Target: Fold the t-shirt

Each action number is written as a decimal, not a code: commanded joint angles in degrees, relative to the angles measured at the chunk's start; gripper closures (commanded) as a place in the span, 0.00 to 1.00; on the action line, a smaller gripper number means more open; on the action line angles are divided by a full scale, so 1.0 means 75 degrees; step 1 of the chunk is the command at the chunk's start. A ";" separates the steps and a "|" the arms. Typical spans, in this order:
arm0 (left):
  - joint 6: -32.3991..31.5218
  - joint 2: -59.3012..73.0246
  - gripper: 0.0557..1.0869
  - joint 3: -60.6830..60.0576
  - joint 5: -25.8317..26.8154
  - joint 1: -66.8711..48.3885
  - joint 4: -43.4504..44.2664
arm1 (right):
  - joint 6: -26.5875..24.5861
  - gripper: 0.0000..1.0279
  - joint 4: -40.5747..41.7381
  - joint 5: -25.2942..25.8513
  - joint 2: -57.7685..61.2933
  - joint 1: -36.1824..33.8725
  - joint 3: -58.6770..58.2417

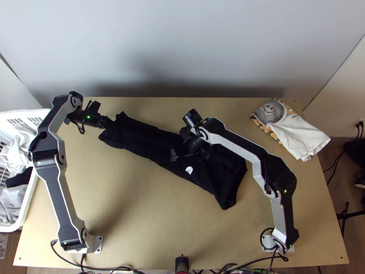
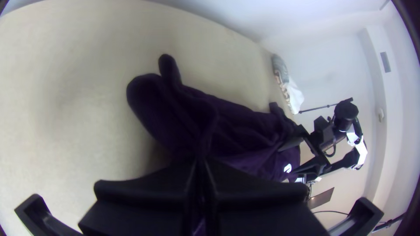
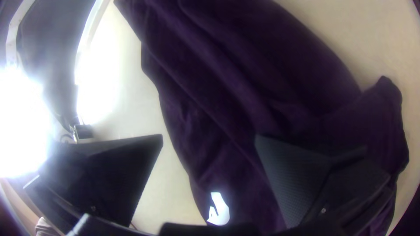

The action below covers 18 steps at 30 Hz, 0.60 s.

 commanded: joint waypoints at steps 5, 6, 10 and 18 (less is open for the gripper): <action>-0.0191 -0.1180 0.97 -0.0036 0.0101 -0.0295 -0.0033 | 0.0072 0.04 0.0179 0.0007 -0.0088 -0.0035 -0.0184; -0.0250 -0.1332 0.97 -0.0036 0.0113 -0.0353 -0.0045 | 0.0072 0.04 0.0191 0.0007 -0.0088 0.0000 -0.0184; -0.0367 -0.1895 0.97 -0.0025 0.0125 -0.0599 -0.0057 | 0.0072 0.04 0.0203 0.0007 -0.0077 0.0012 -0.0160; -0.0859 -0.2610 0.97 0.0069 0.0125 -0.1279 0.0060 | 0.0095 0.04 0.0203 0.0007 -0.0616 -0.0410 -0.0148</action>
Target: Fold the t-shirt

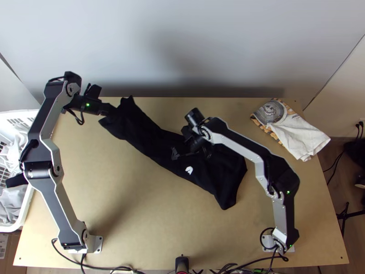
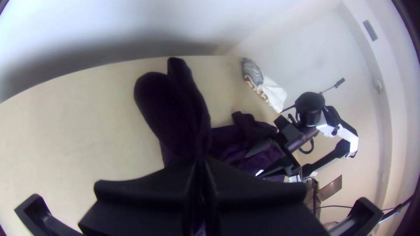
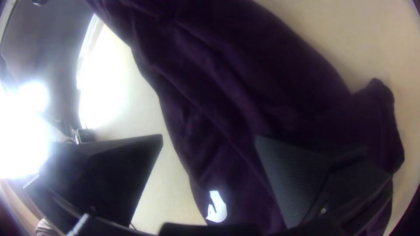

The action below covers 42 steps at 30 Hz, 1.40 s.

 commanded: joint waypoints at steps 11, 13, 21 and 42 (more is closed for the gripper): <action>-0.1243 -0.1012 0.97 0.0924 0.0002 -0.1957 0.0166 | -0.0039 0.04 0.0013 0.0004 -0.1522 -0.1383 -0.0340; -0.1395 -0.0988 0.97 0.1159 0.0002 -0.2250 0.0166 | -0.0039 0.04 0.0025 0.0004 -0.1709 -0.1582 -0.0551; -0.1946 -0.0953 0.97 0.1417 -0.0009 -0.3469 0.0693 | 0.0043 0.04 0.0142 0.0039 -0.2577 -0.2520 -0.1090; -0.1958 -0.0086 0.97 0.1370 -0.0021 -0.5637 0.1185 | 0.0195 0.04 0.0201 0.0343 -0.5471 -0.4758 -0.2660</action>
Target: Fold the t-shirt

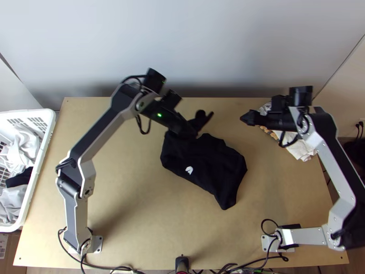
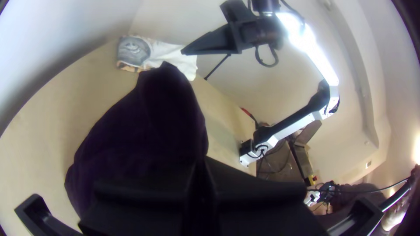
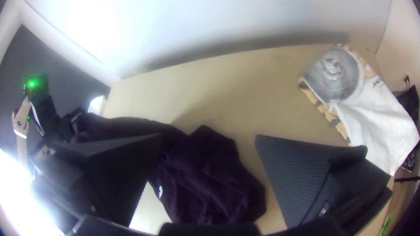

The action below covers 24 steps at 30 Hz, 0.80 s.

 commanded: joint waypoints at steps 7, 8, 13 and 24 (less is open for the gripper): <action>0.0109 0.0893 0.97 0.0018 -0.0007 -0.1298 0.0502 | 0.0137 0.04 0.0009 0.0360 -0.1389 -0.0592 -0.1063; 0.0121 0.0999 0.97 0.0018 -0.0007 -0.1403 0.0525 | 0.0149 0.04 0.0009 0.0360 -0.1471 -0.0650 -0.1098; 0.0238 0.1643 0.97 0.0006 -0.0030 -0.1813 0.0584 | 0.0161 0.04 0.0009 0.0371 -0.1811 -0.0920 -0.1227; -0.0114 0.2721 0.97 0.0088 -0.0159 -0.2317 0.1779 | 0.0254 0.04 -0.0062 0.0395 -0.2221 -0.0943 -0.1414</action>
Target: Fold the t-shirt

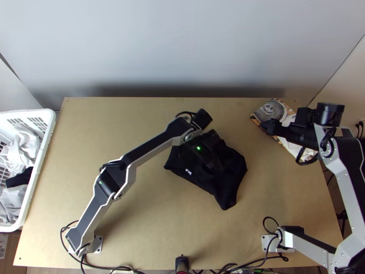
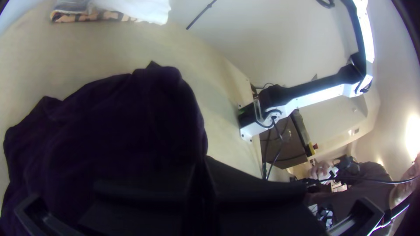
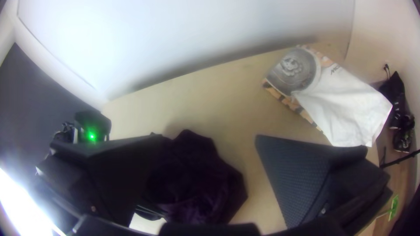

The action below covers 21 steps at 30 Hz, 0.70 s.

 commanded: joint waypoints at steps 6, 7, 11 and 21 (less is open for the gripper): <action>-0.0933 0.0990 0.97 0.0150 -0.0250 -0.0441 0.1685 | 0.0106 0.04 -0.0024 0.0019 -0.0327 0.0086 -0.0299; -0.1015 0.1048 0.97 0.0150 -0.0379 -0.0488 0.1884 | 0.0094 0.04 -0.0024 0.0019 -0.0327 0.0110 -0.0322; -0.1109 0.1341 0.34 0.0302 -0.0719 -0.0723 0.2224 | 0.0071 0.04 -0.0012 0.0019 -0.0327 0.0180 -0.0322; -0.1390 0.0146 0.05 0.0384 -0.0707 -0.0851 0.2166 | 0.0047 0.04 0.0058 0.0019 -0.0339 0.0285 -0.0416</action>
